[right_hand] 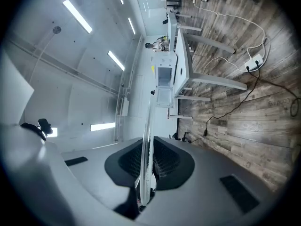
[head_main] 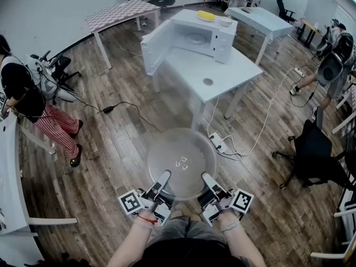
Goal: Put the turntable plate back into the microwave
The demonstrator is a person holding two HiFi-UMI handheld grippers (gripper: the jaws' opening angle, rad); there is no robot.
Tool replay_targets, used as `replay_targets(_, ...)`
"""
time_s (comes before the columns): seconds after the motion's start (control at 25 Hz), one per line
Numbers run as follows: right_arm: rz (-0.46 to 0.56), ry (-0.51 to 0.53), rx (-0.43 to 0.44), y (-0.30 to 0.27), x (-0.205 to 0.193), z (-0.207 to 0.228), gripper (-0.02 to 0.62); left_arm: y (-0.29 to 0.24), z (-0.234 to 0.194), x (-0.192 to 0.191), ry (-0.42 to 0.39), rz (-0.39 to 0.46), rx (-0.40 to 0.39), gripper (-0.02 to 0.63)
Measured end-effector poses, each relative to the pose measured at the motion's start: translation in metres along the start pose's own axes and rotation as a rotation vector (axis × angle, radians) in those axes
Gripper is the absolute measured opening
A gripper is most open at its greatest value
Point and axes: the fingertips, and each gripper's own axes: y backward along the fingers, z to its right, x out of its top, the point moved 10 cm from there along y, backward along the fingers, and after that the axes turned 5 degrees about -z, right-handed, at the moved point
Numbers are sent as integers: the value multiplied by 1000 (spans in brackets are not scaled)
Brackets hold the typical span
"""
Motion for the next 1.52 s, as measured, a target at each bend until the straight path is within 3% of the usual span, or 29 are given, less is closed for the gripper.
replay_targets(0.84,14,-9,-15,-56,34,20,43,-35,-23,53,15,13,9,34)
replay_targets(1.52,12,3,-26,-129,146,43,43,-147,-59,121,25,9,28,34)
